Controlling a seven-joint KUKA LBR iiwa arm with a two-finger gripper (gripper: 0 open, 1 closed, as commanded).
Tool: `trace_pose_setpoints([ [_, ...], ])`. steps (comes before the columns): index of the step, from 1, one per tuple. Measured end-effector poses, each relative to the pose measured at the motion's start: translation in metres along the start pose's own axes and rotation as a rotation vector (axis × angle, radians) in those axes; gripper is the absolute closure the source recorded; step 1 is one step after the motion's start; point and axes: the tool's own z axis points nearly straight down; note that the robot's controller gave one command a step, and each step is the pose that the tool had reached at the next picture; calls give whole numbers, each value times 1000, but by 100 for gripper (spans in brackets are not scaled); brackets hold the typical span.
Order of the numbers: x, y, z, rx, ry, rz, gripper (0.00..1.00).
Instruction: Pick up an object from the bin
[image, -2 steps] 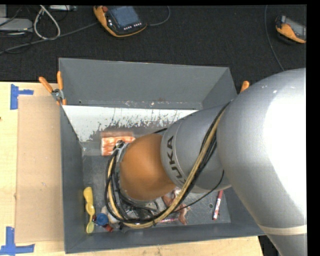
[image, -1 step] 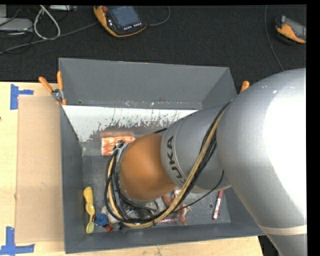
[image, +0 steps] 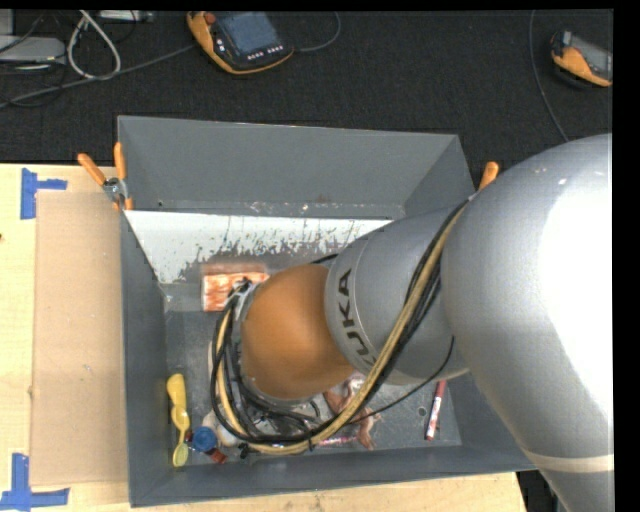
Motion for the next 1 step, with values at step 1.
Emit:
trace_pose_setpoints([
  [1,2,1,-42,-1,7,0,100],
])
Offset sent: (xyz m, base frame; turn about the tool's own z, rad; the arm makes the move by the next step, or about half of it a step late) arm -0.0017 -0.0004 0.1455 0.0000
